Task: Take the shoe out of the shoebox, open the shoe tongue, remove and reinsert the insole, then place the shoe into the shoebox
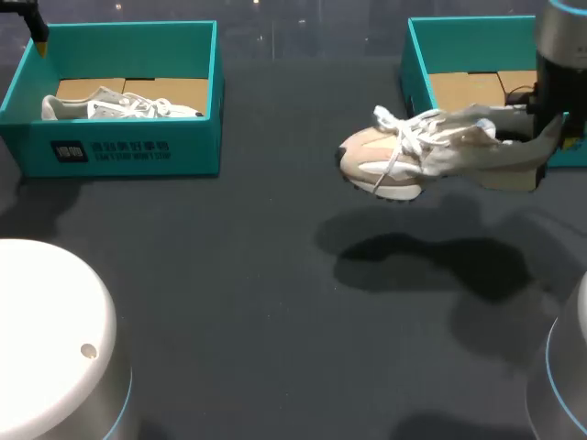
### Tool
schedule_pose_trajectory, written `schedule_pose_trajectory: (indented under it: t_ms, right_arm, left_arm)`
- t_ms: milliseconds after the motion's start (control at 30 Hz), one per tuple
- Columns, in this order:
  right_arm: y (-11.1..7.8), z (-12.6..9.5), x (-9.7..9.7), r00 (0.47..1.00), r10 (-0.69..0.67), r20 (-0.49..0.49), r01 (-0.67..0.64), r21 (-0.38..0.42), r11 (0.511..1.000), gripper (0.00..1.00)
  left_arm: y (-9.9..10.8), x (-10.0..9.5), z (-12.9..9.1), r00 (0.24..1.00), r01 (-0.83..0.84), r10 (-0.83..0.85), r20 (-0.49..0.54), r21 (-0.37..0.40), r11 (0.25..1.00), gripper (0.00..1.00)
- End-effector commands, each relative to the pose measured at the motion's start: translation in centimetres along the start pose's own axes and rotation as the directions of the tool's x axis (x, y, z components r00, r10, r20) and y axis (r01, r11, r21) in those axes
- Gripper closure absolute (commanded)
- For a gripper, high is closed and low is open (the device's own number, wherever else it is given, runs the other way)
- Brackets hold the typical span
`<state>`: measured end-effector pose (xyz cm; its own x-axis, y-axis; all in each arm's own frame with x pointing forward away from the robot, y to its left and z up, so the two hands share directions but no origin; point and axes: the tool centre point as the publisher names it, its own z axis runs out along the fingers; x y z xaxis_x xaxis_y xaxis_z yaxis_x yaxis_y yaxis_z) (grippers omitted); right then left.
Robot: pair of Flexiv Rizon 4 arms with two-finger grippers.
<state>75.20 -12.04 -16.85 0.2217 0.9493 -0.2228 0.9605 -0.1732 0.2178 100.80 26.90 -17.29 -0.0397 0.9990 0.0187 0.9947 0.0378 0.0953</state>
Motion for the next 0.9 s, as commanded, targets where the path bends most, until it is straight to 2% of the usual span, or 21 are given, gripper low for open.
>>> schedule_pose_trajectory:
  t_ms: [33, 167, 233, 700, 900]
  right_arm:
    - [-2.7, 0.1, 3.1, 0.999, -0.002, 0.052, 0.004, -0.034, 0.999, 1.0]
    - [-4.7, 1.0, 4.8, 0.999, 0.012, 0.047, -0.01, -0.031, 0.999, 1.0]
    - [-6.0, 1.7, 5.6, 1.0, 0.02, 0.0, -0.02, 0.009, 1.0, 1.0]
    - [-6.0, 1.7, 5.6, 1.0, 0.02, 0.0, -0.02, 0.009, 1.0, 1.0]
    - [-10.4, 4.0, 10.9, 0.997, -0.063, 0.032, 0.062, 0.02, 0.998, 1.0]
  left_arm:
    - [-0.1, 0.1, 0.0, 1.0, -0.001, 0.001, -0.001, -0.003, 1.0, 0.0]
    - [-0.1, 0.1, 0.0, 1.0, -0.001, 0.001, -0.001, -0.003, 1.0, 0.0]
    - [-0.1, 0.1, 0.0, 1.0, -0.001, 0.001, -0.001, -0.003, 1.0, 0.0]
    - [-0.1, 0.1, 0.0, 1.0, -0.001, 0.001, -0.001, -0.003, 1.0, 0.0]
    - [-0.1, 0.1, 0.0, 1.0, -0.001, 0.001, -0.001, -0.003, 1.0, 0.0]
